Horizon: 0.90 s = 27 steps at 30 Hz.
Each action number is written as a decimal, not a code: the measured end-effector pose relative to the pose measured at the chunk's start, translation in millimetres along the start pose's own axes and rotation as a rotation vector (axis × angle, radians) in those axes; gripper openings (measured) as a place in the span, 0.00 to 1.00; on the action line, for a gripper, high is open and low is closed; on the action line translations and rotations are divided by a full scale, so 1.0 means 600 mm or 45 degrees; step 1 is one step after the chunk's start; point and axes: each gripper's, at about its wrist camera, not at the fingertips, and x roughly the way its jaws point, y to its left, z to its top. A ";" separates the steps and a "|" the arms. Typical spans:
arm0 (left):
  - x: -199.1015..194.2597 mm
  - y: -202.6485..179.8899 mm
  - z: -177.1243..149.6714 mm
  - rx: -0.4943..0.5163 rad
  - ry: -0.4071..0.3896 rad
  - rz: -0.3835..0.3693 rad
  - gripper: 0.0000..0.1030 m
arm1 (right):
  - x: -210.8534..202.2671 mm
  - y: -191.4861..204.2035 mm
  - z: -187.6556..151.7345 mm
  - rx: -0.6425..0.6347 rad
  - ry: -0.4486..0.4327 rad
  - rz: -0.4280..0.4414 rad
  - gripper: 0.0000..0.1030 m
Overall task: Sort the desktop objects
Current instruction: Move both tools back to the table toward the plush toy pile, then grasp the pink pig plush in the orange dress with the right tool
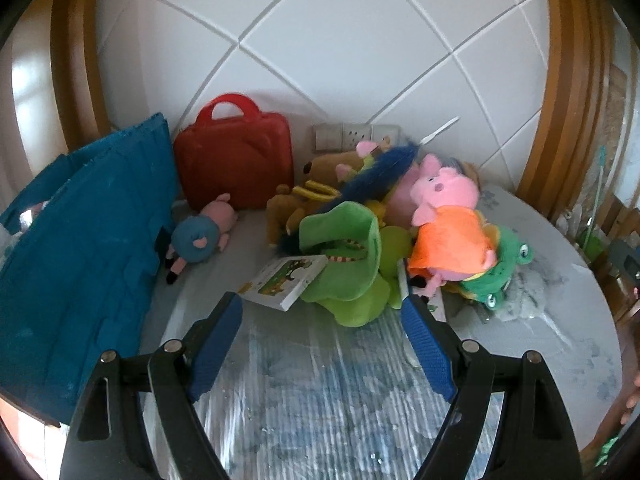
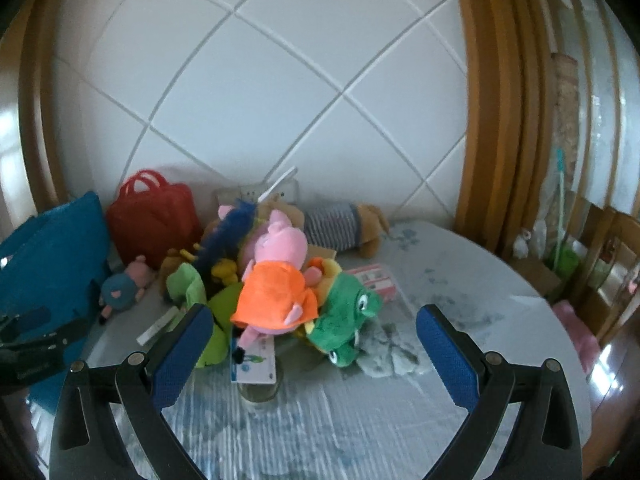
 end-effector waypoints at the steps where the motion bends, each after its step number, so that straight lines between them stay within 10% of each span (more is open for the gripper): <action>1: 0.013 0.000 0.003 0.001 0.014 0.004 0.79 | 0.017 0.002 0.004 -0.012 0.016 0.005 1.00; 27: 0.305 -0.072 0.034 -0.058 0.289 0.059 0.79 | 0.358 0.028 0.039 -0.044 0.295 0.226 1.00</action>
